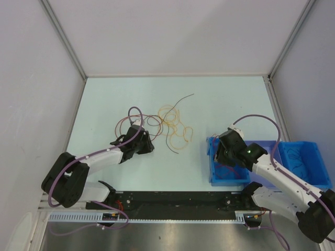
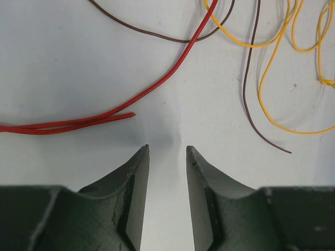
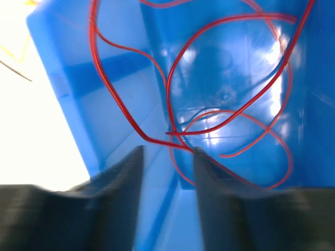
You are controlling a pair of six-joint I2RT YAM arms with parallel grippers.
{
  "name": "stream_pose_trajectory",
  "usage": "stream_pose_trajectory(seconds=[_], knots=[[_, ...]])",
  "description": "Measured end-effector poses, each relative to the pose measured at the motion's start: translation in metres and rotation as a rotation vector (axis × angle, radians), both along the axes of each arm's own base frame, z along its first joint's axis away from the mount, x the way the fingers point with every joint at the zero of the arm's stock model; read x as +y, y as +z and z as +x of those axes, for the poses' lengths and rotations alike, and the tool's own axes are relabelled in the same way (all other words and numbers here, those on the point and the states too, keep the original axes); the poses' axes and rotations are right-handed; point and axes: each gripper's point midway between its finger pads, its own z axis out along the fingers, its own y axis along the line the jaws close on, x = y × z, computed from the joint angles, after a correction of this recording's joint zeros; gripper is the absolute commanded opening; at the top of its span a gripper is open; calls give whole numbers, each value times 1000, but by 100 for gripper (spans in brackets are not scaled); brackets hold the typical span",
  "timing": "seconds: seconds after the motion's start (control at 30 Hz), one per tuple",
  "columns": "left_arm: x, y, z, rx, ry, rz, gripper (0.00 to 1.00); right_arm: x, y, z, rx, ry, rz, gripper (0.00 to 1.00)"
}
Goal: Untangle the cables
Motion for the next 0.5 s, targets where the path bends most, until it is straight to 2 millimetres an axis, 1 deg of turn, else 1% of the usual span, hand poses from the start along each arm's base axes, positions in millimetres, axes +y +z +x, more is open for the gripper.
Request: stream_pose_trajectory(seconds=[0.03,0.07,0.1,0.17,0.2,0.27,0.33,0.37,0.47,0.5], knots=[[0,1,0,-4,0,-2,41,1,3,0,-8,-1,13,57],[0,1,0,-8,0,-4,42,0,8,1,-21,8,18,63],[0,3,0,-11,0,-7,42,0,13,1,-32,10,27,66],[0,5,1,-21,0,-13,43,0,32,6,-68,19,37,72],[0,5,1,-26,0,-15,43,2,42,9,-84,22,44,73],[0,6,1,-30,0,-18,43,10,76,21,-157,38,83,76],[-1,7,1,-35,0,-21,43,19,113,31,-236,56,127,77],[-1,7,1,-38,0,-22,43,25,138,38,-290,68,155,77],[-1,7,1,-38,1,-22,43,37,182,49,-391,92,204,78],[0,7,1,-38,1,-22,42,40,193,53,-417,99,214,78]])
